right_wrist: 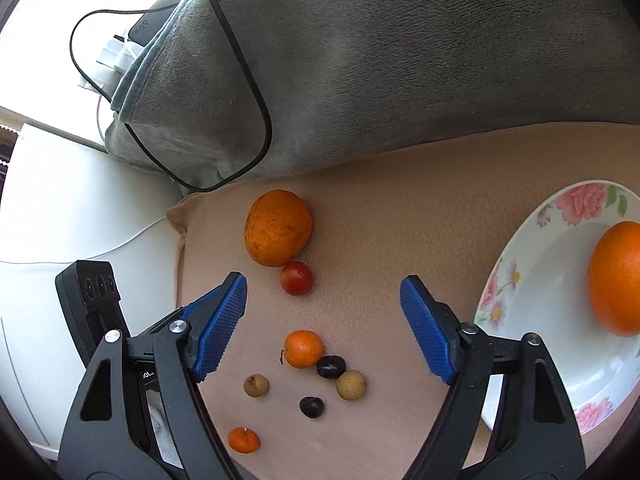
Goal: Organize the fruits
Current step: 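Move the right tool to the bumpy tangerine beside the cushion, then close the right gripper on the bumpy tangerine and lift it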
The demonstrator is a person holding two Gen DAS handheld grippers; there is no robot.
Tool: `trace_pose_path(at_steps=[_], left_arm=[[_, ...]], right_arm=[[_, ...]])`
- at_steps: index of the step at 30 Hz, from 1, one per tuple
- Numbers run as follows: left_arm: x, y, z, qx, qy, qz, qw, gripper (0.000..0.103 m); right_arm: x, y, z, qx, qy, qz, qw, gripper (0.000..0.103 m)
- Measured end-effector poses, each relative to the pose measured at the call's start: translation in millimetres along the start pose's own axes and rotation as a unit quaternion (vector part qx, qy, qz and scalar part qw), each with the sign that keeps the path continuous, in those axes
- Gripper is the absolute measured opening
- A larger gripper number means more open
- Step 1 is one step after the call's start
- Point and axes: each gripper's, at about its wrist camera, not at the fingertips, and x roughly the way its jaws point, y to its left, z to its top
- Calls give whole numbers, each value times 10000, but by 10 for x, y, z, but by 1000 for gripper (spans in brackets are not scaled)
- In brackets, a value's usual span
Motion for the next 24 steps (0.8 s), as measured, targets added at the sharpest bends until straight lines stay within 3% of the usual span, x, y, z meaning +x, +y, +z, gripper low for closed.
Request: trace_pose_path(at_steps=[13, 24], left_arm=[[185, 311, 222, -53, 83, -476, 9988, 71], [327, 398, 360, 112, 167, -722, 9972, 70]], right_arm=[[482, 65, 121, 536, 20, 420, 9977, 77], [764, 175, 184, 708, -6, 503, 9962, 73]])
